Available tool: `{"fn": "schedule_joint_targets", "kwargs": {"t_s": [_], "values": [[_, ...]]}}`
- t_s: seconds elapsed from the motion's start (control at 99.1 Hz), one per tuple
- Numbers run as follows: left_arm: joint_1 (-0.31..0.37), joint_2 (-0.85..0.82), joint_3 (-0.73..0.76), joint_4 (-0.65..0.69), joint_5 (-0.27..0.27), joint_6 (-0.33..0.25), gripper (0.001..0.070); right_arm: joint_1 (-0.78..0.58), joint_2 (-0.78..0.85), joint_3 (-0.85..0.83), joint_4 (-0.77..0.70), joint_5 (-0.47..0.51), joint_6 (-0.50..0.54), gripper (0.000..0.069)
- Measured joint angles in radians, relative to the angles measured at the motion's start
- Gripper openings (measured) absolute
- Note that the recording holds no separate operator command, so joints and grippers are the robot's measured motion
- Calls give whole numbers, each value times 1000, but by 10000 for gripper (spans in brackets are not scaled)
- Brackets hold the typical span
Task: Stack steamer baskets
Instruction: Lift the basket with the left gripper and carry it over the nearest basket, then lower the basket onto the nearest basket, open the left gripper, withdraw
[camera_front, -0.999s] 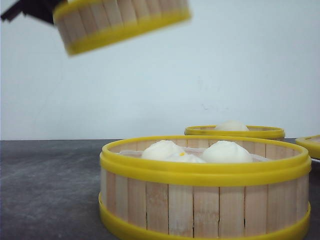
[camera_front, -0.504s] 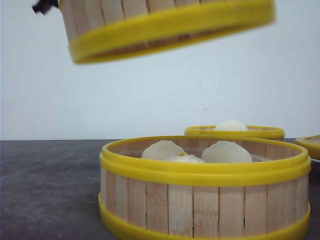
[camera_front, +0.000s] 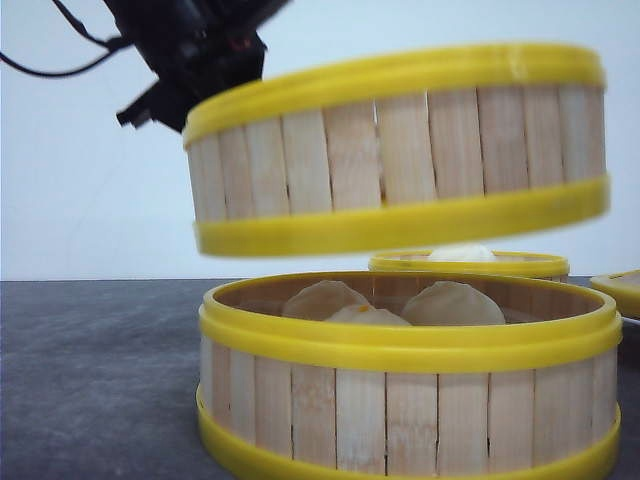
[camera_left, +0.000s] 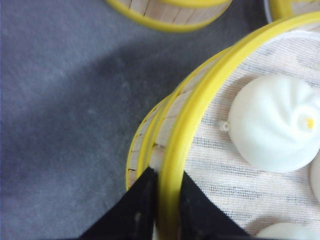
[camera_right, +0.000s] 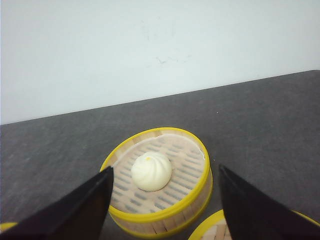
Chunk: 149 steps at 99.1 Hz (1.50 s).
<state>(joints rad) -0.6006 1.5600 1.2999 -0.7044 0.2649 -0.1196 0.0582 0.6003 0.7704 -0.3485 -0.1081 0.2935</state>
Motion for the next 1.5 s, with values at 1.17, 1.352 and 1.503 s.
{"fn": "schedule_joint_targets", "kwargs": {"t_s": [1.17, 1.352, 1.503], "values": [[-12, 83, -1, 18, -14, -10, 30, 0, 1, 0, -18, 1, 2, 411], [-23, 83, -1, 23, -23, -23, 30, 0, 2, 0, -22, 2, 2, 411], [-29, 83, -1, 23, -26, -24, 30, 0, 2, 0, -29, 2, 2, 411]]}}
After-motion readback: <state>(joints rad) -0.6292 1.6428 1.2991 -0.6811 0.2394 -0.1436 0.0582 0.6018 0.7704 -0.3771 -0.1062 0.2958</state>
